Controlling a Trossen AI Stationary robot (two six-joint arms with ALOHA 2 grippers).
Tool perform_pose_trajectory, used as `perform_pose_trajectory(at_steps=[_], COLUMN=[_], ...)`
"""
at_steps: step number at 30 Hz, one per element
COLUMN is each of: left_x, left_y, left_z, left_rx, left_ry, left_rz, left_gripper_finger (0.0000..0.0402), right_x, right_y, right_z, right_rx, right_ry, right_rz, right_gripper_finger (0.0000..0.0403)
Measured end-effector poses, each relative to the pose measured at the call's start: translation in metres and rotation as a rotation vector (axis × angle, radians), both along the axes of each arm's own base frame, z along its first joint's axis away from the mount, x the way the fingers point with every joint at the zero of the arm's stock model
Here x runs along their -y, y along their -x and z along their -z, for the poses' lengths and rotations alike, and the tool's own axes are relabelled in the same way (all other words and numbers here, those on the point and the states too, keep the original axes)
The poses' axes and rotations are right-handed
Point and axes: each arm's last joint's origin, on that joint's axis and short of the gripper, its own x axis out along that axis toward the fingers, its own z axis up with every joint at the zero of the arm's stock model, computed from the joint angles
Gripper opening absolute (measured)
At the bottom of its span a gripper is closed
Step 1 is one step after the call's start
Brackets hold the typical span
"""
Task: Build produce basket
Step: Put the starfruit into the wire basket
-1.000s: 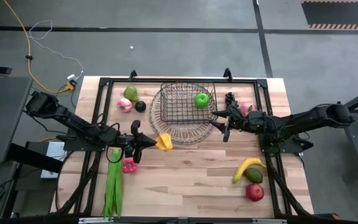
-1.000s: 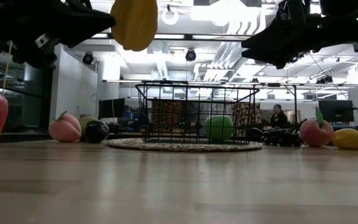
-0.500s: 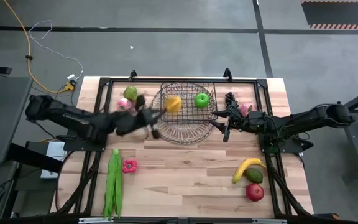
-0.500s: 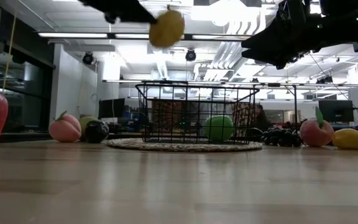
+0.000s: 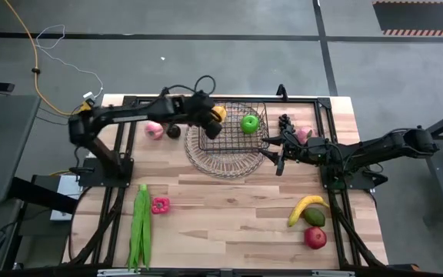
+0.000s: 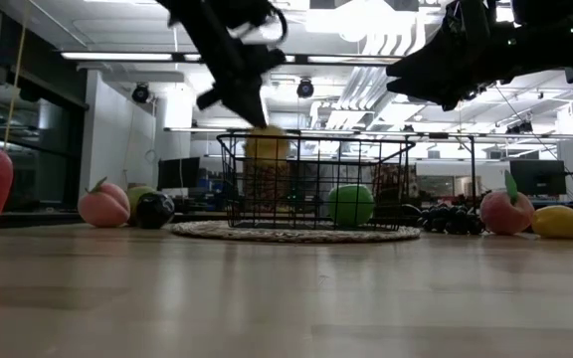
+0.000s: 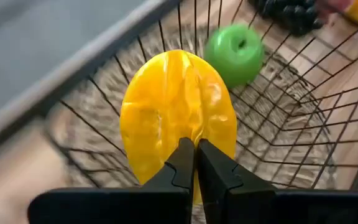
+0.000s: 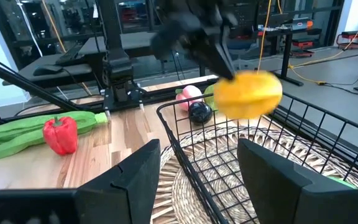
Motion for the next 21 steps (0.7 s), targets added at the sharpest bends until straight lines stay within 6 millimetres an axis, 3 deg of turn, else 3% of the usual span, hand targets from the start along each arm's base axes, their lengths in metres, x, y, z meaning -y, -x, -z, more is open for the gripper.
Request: perform_pose_trajectory(at_steps=[4,10,21], left_x=[-0.007,-0.013,-0.017], left_y=[-0.014,-0.022,-0.024], left_z=[0.023,0.049,0.060], left_rx=[-0.014,-0.094,-0.160], left_ry=[0.101,0.095,0.030], left_rz=[-0.022,-0.071,-0.090], left_gripper_finger=[0.0000,0.0000,0.0000], right_x=[0.000,0.000,0.000], right_y=[0.000,0.000,0.000], right_z=[0.000,0.000,0.000], right_rx=[0.000,0.000,0.000], right_ry=[0.000,0.000,0.000], right_rz=[0.000,0.000,0.000], right_gripper_finger=[0.0206,0.0206,0.0206])
